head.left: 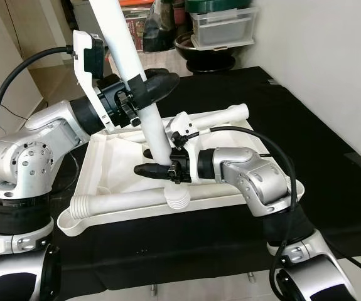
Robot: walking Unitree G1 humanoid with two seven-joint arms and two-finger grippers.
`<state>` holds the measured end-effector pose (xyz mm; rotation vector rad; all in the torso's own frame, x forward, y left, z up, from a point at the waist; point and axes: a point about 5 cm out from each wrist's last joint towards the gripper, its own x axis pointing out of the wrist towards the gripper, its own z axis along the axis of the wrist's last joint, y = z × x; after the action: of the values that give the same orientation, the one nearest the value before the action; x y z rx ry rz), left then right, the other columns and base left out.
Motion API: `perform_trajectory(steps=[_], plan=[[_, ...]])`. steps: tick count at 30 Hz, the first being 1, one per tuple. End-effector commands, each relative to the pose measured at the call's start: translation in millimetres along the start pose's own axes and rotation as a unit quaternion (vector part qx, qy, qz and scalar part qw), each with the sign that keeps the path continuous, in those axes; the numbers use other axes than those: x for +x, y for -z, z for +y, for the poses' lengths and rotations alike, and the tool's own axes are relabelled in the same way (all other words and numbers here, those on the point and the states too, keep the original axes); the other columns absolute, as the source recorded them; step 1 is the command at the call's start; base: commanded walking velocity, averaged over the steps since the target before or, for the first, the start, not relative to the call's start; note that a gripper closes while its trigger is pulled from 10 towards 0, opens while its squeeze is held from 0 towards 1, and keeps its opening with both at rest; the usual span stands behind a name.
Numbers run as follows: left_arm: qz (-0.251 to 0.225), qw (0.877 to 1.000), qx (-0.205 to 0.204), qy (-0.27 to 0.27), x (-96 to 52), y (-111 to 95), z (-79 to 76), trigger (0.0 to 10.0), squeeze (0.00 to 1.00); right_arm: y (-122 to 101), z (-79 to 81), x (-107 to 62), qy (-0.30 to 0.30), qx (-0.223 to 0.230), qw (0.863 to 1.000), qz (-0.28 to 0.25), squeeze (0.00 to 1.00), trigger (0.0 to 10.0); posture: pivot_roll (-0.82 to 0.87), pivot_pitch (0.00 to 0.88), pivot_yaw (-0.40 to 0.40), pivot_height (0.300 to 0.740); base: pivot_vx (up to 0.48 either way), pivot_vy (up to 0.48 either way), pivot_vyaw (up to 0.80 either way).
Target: Building children table
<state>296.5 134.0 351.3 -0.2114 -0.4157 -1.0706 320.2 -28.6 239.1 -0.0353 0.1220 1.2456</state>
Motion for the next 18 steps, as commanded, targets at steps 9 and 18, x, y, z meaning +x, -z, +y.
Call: perform_trajectory(steps=[9,18], plan=[[-0.078,0.997,0.022,0.014,-4.7,-35,-4.6,10.0,1.00,-20,-21.8,-4.3,0.085,0.052,0.992,-0.083,0.00,10.0,-0.07,0.000,0.070,0.740,0.000,0.000,0.00],[-0.132,0.988,0.073,-0.038,-20.5,-65,0.6,10.0,1.00,-26,-49.0,-17.8,0.179,0.076,0.973,-0.122,0.00,10.0,-0.07,0.000,0.062,0.740,0.000,0.000,0.00]])
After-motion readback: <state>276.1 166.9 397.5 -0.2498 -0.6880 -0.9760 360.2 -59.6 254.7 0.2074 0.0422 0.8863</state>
